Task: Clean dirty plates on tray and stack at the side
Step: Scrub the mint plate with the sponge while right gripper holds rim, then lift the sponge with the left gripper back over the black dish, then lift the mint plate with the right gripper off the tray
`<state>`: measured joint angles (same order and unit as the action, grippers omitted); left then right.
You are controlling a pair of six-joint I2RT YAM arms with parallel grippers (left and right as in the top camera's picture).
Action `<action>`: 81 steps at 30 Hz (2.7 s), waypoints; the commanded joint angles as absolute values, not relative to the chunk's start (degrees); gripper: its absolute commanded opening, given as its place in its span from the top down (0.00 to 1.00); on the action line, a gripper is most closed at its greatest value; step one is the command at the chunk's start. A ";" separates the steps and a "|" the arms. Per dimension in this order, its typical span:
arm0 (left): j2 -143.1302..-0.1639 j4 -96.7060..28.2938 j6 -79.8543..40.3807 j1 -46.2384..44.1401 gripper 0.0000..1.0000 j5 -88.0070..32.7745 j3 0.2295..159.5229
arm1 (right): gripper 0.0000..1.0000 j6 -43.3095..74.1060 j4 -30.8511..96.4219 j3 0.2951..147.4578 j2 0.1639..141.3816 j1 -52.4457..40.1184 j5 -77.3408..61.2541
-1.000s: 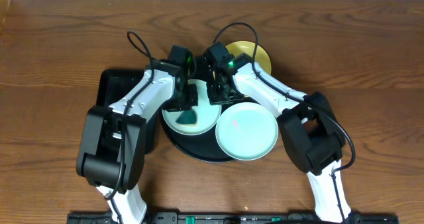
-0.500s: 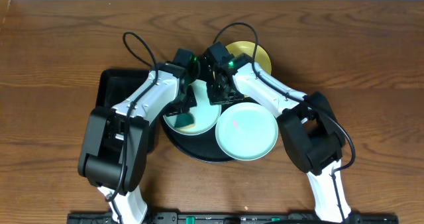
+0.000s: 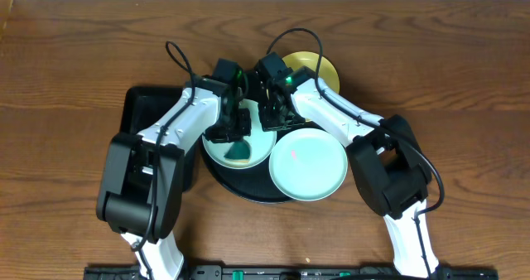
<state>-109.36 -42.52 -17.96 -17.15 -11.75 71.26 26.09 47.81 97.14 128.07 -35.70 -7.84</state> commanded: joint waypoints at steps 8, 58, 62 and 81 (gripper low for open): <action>-109.21 -43.29 -32.67 -17.23 0.93 10.33 72.10 | 0.99 26.06 48.42 97.41 130.19 -36.03 -6.46; -85.52 -53.98 -22.72 1.87 0.93 5.56 76.73 | 0.99 13.43 52.03 102.74 115.04 -41.89 21.47; -85.52 -53.98 -22.72 1.87 0.93 5.56 76.73 | 0.99 11.84 51.20 102.74 113.49 -45.56 33.82; -85.52 -54.00 -22.72 1.87 0.93 5.56 76.73 | 0.99 5.91 44.95 102.74 112.36 -60.53 77.62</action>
<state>-85.10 -53.80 -23.70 1.63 4.89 75.90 6.42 45.43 101.56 114.56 -59.79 68.34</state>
